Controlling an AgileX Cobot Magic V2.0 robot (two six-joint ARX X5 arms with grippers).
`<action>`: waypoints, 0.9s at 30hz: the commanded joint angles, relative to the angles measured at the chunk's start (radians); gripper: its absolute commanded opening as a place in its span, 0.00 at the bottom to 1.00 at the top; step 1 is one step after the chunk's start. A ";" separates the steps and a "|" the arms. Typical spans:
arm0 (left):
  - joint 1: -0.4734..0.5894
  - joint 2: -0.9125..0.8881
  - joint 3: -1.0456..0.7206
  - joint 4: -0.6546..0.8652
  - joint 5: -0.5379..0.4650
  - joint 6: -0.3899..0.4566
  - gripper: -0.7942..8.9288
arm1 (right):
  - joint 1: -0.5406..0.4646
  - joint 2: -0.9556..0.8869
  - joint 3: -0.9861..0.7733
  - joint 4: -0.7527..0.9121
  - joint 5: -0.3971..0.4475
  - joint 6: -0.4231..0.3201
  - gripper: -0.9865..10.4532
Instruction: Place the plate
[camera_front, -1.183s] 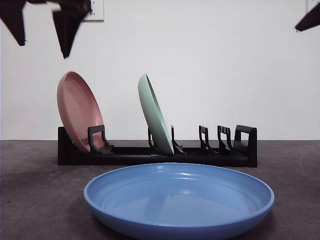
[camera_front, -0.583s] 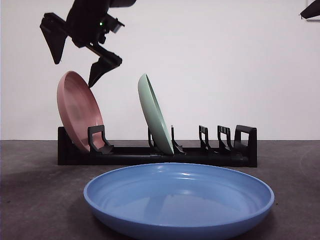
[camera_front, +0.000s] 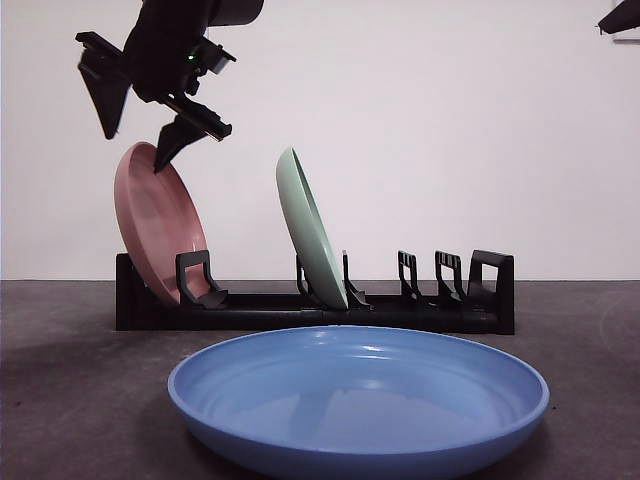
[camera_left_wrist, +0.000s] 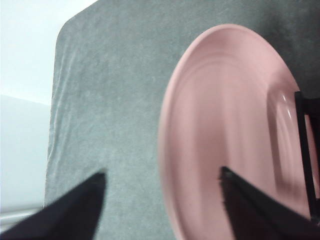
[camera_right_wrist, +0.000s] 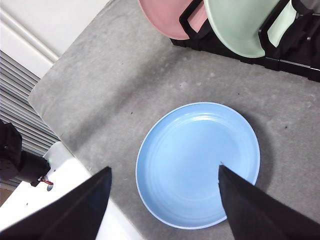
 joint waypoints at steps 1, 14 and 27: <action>-0.005 0.029 0.032 0.007 -0.006 -0.019 0.33 | 0.003 0.004 0.007 0.013 -0.003 -0.004 0.38; -0.008 0.029 0.032 0.007 -0.006 -0.024 0.16 | 0.003 0.004 0.007 0.013 -0.003 -0.018 0.38; -0.011 0.029 0.032 0.010 -0.006 -0.022 0.09 | 0.003 0.004 0.007 0.013 -0.003 -0.026 0.38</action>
